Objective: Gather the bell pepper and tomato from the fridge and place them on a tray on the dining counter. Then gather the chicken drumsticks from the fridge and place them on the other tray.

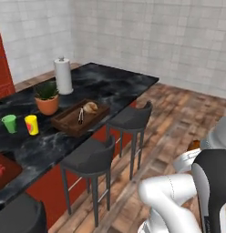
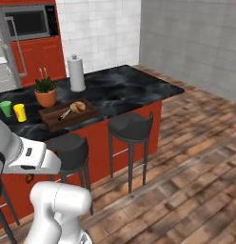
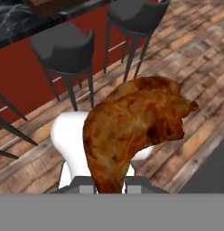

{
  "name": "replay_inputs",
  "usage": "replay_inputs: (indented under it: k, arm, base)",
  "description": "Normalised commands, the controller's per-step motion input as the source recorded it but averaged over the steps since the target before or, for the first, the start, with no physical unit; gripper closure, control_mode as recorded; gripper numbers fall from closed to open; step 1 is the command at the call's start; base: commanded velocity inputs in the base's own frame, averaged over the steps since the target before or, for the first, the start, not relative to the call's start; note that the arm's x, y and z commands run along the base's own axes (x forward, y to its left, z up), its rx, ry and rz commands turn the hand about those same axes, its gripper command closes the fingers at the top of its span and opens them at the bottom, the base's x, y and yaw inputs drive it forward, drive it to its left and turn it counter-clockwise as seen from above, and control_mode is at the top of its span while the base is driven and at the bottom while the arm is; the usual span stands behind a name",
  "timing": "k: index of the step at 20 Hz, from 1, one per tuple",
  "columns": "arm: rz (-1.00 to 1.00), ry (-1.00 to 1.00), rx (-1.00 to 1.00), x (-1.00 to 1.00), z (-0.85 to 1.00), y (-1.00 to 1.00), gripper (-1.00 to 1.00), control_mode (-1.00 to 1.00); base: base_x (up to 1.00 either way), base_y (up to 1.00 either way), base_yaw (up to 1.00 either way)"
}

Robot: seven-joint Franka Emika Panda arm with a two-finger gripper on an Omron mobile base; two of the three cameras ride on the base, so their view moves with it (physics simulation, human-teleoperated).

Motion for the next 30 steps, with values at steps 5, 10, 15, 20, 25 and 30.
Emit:
replay_inputs:
  k: [5, 10, 15, 20, 25, 30]
  arm:
    - [0.00, 0.00, 0.00, 0.00, 0.00, 0.00, 1.00, 1.00]
    - [0.00, 0.00, 0.00, 0.00, 0.00, 0.00, 1.00, 1.00]
    - [0.00, 0.00, 0.00, 0.00, 0.00, 0.00, 1.00, 1.00]
    - [0.00, 0.00, 0.00, 0.00, 0.00, 0.00, 1.00, 1.00]
    - [0.00, 0.00, 0.00, 0.00, 0.00, 0.00, 1.00, 1.00]
    - [0.00, 0.00, 0.00, 0.00, 0.00, 0.00, 1.00, 1.00]
  base:
    - [0.45, -0.55, 0.43]
    - [0.42, -0.42, 0.51]
    - [0.35, -0.44, 0.51]
    - [0.37, -0.49, 0.49]
    - [0.43, -0.53, 0.47]
    - [0.57, -0.59, 0.42]
